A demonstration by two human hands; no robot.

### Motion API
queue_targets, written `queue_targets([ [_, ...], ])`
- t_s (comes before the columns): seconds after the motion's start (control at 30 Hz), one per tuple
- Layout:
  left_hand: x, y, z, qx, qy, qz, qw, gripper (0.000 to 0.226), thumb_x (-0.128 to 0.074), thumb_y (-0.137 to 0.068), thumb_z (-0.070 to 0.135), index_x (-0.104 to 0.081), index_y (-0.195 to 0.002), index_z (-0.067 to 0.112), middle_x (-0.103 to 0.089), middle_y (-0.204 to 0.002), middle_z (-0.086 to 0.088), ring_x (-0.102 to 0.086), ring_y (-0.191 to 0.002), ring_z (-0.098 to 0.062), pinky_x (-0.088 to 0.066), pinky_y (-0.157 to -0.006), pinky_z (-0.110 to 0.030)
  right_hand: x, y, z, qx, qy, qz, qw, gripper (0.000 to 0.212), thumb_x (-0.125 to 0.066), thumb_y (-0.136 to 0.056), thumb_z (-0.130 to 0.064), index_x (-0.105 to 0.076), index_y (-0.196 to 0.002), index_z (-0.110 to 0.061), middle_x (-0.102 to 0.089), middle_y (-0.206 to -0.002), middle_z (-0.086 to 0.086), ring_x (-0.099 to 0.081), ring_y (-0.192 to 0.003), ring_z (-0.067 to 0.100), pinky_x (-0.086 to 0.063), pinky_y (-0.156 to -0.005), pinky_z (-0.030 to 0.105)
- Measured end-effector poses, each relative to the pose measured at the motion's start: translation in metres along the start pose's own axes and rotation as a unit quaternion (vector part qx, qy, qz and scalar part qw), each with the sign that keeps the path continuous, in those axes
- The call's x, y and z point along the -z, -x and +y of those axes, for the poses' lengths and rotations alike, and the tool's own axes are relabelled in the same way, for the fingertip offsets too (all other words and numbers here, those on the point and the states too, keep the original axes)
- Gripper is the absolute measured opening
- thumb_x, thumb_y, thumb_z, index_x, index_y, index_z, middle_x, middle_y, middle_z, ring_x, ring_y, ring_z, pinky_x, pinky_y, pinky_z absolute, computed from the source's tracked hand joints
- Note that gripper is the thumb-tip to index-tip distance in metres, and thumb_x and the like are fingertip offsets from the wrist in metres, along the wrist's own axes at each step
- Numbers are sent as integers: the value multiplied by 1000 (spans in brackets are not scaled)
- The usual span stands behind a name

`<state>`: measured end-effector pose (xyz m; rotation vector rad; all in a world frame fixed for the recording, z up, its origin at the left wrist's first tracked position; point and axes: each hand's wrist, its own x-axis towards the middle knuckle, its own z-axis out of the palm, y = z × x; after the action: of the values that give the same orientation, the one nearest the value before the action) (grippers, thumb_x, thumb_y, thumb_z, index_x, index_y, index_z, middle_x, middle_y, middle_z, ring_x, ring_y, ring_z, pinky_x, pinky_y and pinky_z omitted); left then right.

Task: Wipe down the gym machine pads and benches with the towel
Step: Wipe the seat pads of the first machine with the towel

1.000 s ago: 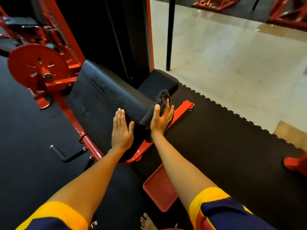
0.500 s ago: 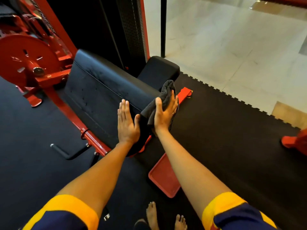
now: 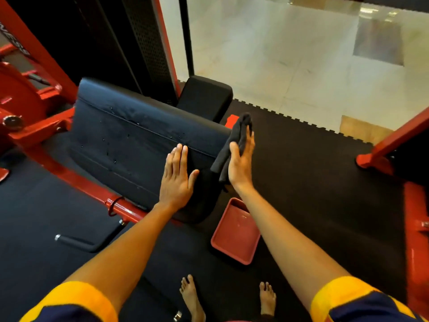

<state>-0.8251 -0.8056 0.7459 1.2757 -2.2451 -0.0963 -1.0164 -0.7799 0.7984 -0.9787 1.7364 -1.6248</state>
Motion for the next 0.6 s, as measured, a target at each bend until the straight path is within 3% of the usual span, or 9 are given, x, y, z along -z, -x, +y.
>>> queue_targets([
  [0.07,-1,0,-4,-17,3,5,1000,69,-37,-108,44,-18,-161,3,-12,-169,-16,-6,-158,-27,-10,-129,-45,-18,-2,-15,10,75,51,996,62,-41,-100,-43,-30,-160,-33,-12,-173,-2,-8,-160,25,-13,-129,50],
  [0.13,-2,-2,-6,-23,7,16,1000,69,-36,-107,45,-21,-160,3,-16,-168,-16,-10,-157,-28,-10,-128,-44,-34,14,-19,88,193,71,975,58,-42,-103,-39,-36,-160,-29,-11,-173,1,1,-159,35,-9,-128,55],
  [0.2,-2,-3,-11,-40,15,24,999,69,-37,-107,45,-23,-159,2,-20,-166,-18,-14,-155,-30,-13,-128,-46,-36,41,-5,183,286,57,939,56,-45,-105,-37,-38,-160,-25,-11,-173,6,5,-158,41,-6,-127,60],
  [0.27,-2,-6,-13,-54,27,26,998,69,-41,-105,43,-25,-158,1,-21,-165,-19,-15,-155,-31,-15,-127,-48,-27,67,18,223,340,26,913,57,-48,-106,-36,-37,-160,-25,-11,-173,7,5,-158,42,-9,-125,64],
  [0.37,3,-13,-20,-99,43,14,994,70,-45,-105,40,-26,-157,-2,-22,-166,-20,-15,-156,-31,-13,-128,-47,-15,74,26,245,411,19,878,60,-51,-104,-41,-34,-161,-32,-12,-173,7,0,-158,42,-14,-122,69],
  [0.53,10,-28,-41,-171,13,-4,985,67,-39,-108,41,-25,-159,1,-20,-168,-17,-14,-157,-29,-16,-128,-48,-52,25,-18,177,470,117,857,56,-49,-100,-46,-43,-155,-38,-21,-171,5,-1,-157,46,-8,-121,71],
  [0.6,9,-29,-43,-169,11,-7,986,66,-37,-108,41,-25,-159,1,-20,-168,-16,-15,-157,-29,-17,-127,-49,-59,30,-22,202,509,100,831,57,-48,-100,-45,-43,-156,-37,-23,-171,4,-2,-157,46,-7,-121,71],
])
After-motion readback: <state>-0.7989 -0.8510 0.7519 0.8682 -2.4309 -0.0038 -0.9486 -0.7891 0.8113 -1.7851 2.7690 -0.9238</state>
